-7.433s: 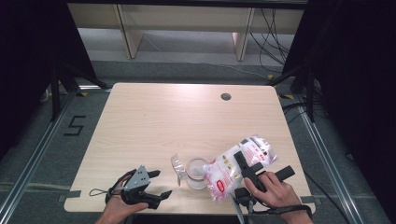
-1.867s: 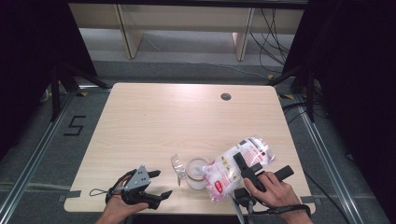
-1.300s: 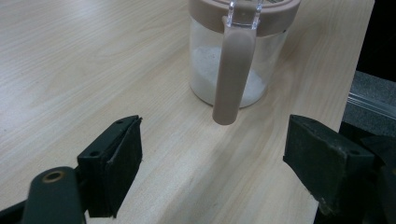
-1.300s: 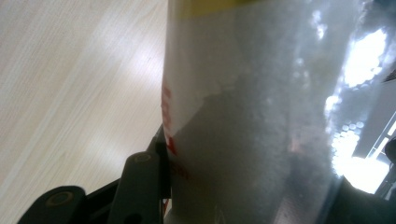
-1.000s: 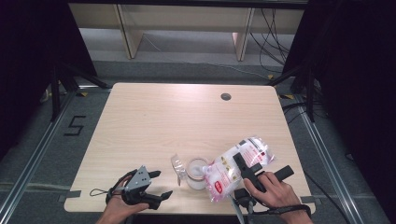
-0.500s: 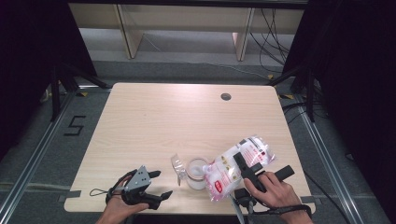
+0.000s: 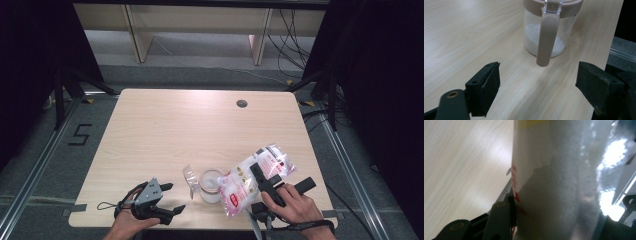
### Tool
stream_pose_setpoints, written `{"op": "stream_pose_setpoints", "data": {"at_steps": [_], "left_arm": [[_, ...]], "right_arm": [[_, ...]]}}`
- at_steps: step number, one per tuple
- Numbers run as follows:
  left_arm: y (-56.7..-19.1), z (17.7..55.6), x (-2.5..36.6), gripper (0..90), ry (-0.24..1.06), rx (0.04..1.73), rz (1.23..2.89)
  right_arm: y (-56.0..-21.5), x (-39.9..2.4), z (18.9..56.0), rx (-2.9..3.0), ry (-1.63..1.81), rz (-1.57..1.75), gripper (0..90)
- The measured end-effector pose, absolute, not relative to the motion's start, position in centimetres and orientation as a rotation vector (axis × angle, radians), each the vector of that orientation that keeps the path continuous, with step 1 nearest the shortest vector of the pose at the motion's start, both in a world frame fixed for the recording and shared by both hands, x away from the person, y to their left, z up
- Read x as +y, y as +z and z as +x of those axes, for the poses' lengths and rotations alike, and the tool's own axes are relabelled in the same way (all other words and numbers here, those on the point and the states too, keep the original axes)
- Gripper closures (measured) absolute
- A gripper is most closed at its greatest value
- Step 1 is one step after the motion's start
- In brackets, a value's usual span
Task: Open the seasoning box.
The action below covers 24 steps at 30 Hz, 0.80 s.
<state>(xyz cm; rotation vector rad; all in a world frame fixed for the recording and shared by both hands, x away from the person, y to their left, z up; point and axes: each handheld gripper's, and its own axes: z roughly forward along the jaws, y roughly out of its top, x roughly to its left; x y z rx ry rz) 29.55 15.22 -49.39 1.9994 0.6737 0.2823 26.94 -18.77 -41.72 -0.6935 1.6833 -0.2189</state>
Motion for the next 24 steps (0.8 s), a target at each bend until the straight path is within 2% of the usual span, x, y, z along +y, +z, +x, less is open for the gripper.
{"op": "stream_pose_setpoints", "data": {"at_steps": [24], "left_arm": [[-49.44,29.65,15.34,18.9,0.284,0.668,2.007]], "right_arm": [[-41.91,-18.92,27.06,1.693,-0.205,-0.692,60.7]]}}
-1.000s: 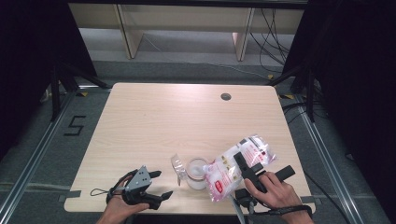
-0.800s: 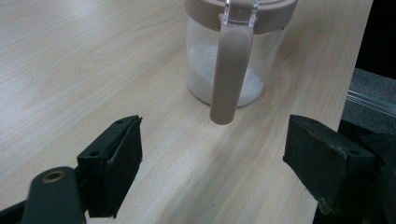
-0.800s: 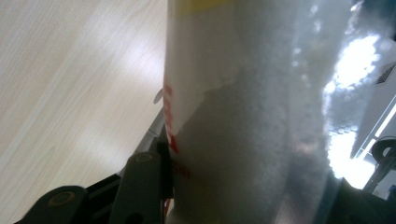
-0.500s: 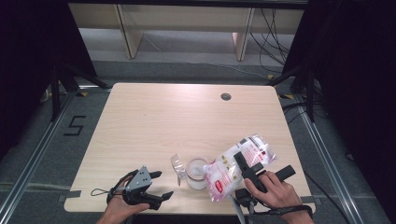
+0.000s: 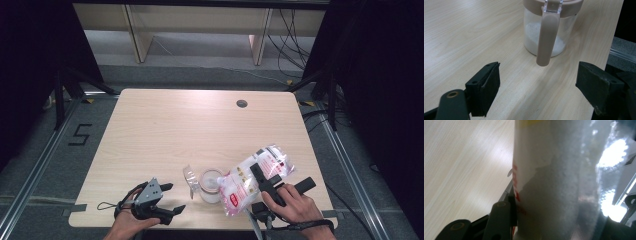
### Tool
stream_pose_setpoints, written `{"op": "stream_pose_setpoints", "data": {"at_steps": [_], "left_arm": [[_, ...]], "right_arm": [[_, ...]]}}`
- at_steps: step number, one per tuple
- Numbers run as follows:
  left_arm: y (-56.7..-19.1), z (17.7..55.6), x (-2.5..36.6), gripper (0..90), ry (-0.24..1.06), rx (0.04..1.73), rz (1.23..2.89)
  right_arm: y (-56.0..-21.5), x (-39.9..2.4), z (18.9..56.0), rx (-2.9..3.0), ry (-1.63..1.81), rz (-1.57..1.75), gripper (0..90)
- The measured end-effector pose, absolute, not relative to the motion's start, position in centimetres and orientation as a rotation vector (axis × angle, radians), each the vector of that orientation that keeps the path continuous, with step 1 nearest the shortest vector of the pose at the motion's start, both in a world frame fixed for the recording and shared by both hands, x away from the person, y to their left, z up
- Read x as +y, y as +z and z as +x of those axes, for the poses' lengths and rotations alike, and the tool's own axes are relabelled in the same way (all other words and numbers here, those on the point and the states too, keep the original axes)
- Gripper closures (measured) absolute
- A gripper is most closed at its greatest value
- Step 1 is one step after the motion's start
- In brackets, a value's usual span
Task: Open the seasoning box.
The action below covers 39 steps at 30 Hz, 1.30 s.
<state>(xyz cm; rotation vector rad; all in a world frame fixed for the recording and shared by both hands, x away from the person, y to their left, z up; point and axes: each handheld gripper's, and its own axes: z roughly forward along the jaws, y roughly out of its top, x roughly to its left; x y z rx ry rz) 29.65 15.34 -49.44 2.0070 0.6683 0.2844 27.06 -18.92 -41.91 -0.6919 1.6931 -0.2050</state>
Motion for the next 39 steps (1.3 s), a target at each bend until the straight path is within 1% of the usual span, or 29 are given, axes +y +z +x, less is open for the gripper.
{"op": "stream_pose_setpoints", "data": {"at_steps": [24,32,39], "left_arm": [[-49.4,29.7,15.4,18.8,0.286,0.668,2.003],[-49.5,29.7,15.4,18.8,0.288,0.666,2.003],[-49.4,29.7,15.5,18.8,0.287,0.672,2.01]], "right_arm": [[-41.9,-18.9,27.0,1.701,-0.187,-0.688,62.8],[-42.6,-19.2,27.4,1.723,-0.163,-0.693,67.3],[-42.9,-19.6,27.6,1.74,-0.15,-0.693,68.7]]}}
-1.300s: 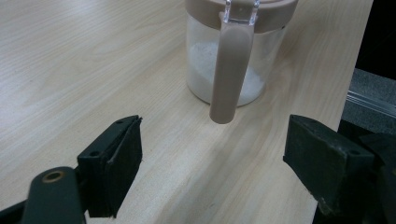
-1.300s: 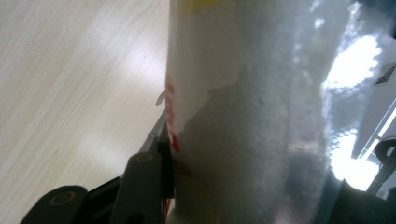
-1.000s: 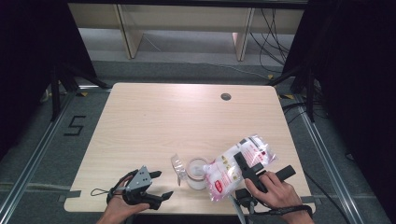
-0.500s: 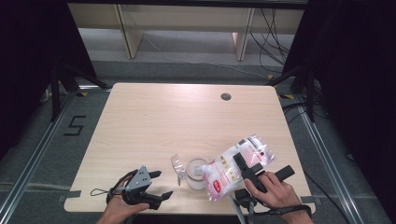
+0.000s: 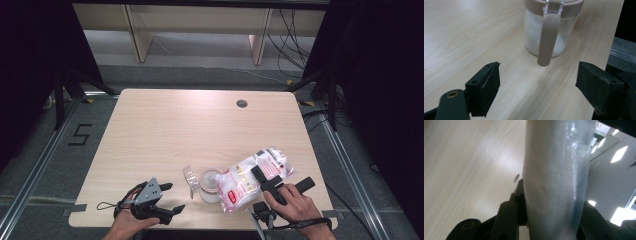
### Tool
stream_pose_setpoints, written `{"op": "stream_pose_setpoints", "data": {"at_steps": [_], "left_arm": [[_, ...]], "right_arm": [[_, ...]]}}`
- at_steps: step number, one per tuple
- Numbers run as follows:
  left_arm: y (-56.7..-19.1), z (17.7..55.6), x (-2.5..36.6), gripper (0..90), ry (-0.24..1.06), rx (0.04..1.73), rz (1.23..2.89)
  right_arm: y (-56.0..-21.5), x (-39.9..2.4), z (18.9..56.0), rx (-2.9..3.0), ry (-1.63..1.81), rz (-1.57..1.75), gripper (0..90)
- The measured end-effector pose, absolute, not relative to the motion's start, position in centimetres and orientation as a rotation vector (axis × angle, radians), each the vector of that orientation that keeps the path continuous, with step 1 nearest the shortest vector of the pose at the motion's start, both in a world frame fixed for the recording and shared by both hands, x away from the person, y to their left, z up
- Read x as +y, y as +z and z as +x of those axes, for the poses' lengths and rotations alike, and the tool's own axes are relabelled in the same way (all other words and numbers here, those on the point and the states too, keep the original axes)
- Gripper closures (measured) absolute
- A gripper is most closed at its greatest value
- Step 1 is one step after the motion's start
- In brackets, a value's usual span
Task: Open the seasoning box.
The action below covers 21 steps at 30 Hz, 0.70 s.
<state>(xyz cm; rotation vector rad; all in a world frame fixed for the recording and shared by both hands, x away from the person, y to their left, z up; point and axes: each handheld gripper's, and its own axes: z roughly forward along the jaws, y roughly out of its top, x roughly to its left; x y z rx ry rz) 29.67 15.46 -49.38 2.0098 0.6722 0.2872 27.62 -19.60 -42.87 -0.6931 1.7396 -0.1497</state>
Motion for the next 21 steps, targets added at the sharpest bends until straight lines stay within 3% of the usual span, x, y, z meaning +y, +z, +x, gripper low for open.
{"op": "stream_pose_setpoints", "data": {"at_steps": [21], "left_arm": [[-49.45,29.72,15.43,19.0,0.288,0.672,2.007]], "right_arm": [[-42.89,-19.51,27.44,1.718,-0.126,-0.695,69.5]]}}
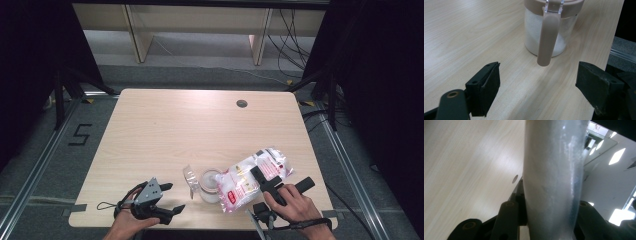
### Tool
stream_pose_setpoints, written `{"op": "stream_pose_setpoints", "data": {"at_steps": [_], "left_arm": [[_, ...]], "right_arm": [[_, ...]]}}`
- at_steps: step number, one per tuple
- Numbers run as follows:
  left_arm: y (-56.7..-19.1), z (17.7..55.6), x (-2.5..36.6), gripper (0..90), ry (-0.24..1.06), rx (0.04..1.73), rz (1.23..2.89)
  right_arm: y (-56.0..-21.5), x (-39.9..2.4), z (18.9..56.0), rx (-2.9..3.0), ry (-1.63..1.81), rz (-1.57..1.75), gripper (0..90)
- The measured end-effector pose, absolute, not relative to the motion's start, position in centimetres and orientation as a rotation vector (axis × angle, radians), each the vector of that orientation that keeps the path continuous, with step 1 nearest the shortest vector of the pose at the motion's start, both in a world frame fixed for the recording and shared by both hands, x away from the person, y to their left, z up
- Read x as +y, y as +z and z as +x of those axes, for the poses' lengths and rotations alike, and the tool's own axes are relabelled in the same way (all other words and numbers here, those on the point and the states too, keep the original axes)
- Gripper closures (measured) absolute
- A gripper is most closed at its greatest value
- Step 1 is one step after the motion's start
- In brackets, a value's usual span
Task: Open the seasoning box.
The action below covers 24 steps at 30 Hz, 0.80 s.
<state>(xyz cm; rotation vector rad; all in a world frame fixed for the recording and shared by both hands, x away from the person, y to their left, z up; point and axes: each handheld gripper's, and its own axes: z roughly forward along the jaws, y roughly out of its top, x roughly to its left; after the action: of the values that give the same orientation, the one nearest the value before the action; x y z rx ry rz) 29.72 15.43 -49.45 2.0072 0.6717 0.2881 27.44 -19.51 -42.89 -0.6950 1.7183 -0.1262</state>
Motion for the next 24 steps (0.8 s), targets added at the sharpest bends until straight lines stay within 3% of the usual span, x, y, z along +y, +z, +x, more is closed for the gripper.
{"op": "stream_pose_setpoints", "data": {"at_steps": [24], "left_arm": [[-49.44,29.66,15.4,19.1,0.282,0.675,1.995]], "right_arm": [[-42.99,-19.96,27.83,1.736,-0.054,-0.687,70.2]]}}
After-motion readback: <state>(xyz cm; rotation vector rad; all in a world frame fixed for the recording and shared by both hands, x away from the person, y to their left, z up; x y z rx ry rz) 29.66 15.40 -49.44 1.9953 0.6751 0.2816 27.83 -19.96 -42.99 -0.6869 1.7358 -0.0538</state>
